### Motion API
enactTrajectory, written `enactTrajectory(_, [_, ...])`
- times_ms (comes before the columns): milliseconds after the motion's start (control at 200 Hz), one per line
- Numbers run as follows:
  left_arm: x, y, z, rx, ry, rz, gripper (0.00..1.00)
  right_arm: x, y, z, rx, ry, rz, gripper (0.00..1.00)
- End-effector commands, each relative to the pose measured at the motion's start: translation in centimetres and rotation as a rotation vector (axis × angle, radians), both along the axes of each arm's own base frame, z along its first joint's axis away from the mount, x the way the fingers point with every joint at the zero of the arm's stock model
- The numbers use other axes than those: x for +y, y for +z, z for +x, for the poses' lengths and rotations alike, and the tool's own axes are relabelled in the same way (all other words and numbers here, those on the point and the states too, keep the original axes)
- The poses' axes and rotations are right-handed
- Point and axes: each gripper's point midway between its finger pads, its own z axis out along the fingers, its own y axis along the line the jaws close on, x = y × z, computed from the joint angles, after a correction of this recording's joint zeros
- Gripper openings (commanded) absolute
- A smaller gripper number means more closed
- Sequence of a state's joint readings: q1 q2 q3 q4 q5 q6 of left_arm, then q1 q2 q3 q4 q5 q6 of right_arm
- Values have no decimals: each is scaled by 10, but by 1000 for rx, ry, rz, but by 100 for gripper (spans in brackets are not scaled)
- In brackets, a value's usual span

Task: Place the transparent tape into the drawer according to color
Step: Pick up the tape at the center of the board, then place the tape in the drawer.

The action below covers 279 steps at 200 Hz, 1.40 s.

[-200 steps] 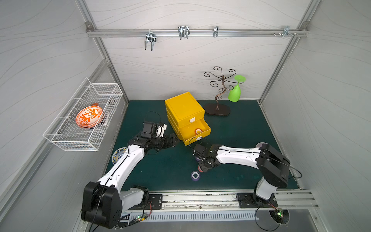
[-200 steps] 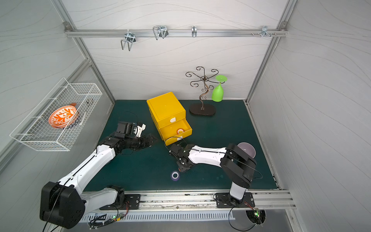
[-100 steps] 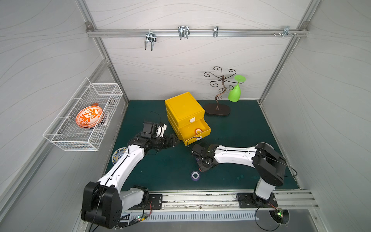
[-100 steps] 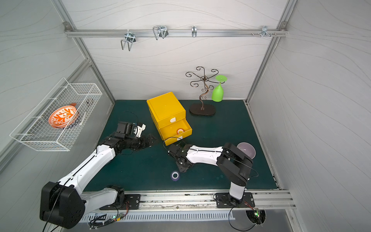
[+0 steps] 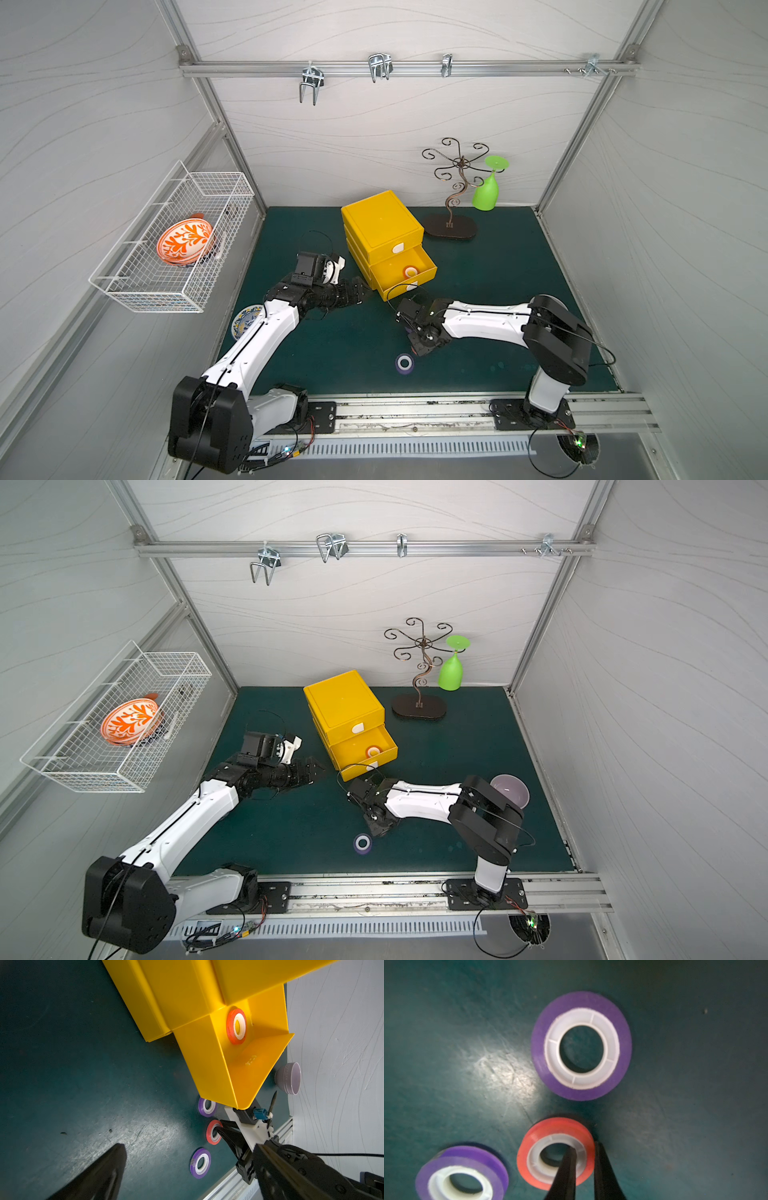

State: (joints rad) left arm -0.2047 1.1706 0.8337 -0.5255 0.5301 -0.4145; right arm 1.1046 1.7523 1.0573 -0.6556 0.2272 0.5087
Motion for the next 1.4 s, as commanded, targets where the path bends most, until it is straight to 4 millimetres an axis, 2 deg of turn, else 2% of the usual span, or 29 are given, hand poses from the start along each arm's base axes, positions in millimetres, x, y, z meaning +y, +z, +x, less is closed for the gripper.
enactTrajectory(0, [3, 9, 3, -45, -1, 11, 99, -11, 8, -2, 2, -19, -6, 0])
enactTrajectory(330, [3, 10, 3, -49, 0, 11, 99, -13, 32, 1, -4, -44, 77, 0])
enactTrajectory(560, [2, 10, 4, -45, -1, 7, 99, -16, 57, 5, -31, -57, 140, 0])
enactTrajectory(810, [2, 9, 4, -44, 1, 6, 99, -20, 90, 20, -80, -70, 211, 0])
enactTrajectory(1041, [2, 8, 4, -40, 0, 5, 99, -14, 127, 46, -159, -71, 290, 0])
enactTrajectory(1251, [0, 8, 5, -39, -3, -2, 99, 6, 173, 86, -267, -83, 391, 0])
enactTrajectory(1391, [1, 8, 4, -38, -4, -2, 99, 19, 191, 113, -314, -84, 426, 0])
